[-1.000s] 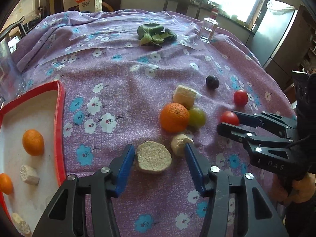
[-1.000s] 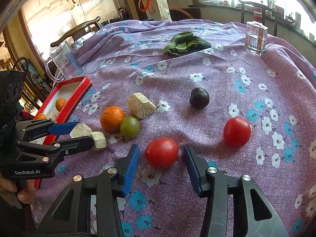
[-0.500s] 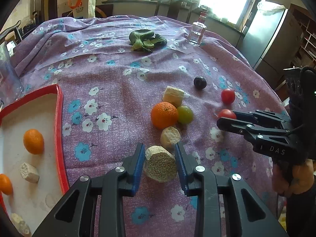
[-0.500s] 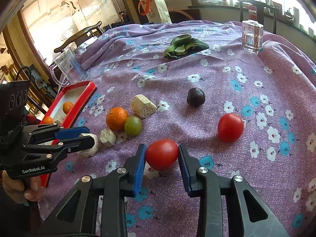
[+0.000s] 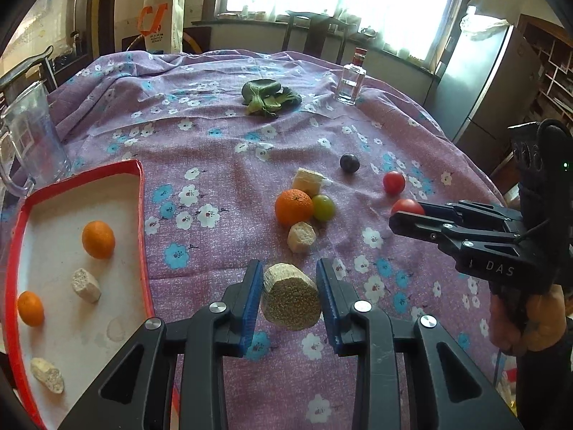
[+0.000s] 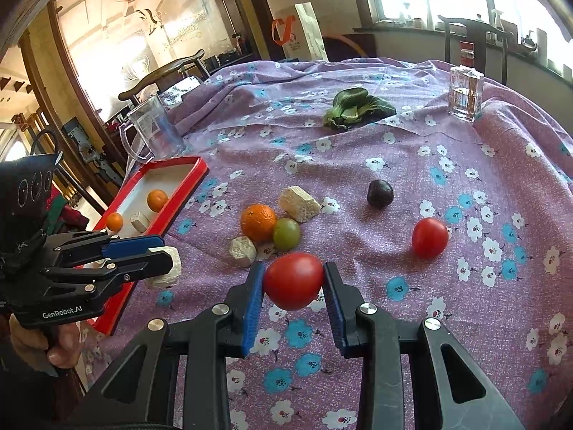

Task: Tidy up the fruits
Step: 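Carry the slice with the left tool while the right tool carries the tomato over the tray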

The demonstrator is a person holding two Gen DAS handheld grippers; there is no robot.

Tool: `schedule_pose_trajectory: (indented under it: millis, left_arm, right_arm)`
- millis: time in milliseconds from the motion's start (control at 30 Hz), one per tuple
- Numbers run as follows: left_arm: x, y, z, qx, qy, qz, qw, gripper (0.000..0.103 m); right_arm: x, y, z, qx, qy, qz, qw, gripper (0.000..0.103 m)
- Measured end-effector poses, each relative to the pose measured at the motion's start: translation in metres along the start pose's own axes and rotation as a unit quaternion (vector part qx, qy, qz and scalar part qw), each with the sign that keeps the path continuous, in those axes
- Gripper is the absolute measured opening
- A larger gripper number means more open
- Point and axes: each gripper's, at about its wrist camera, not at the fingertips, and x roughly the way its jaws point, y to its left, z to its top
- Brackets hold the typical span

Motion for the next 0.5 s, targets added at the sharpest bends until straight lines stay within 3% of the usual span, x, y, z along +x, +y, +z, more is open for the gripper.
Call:
schedule_pose_trajectory:
  millis: [500]
  left_arm:
    - [-0.053,0.017,-0.019,-0.016,-0.033,0.016,0.9992,0.030]
  right_arm:
    - [-0.009,0.037,0.001,-0.024,-0.006,0.015,1.000,0.033]
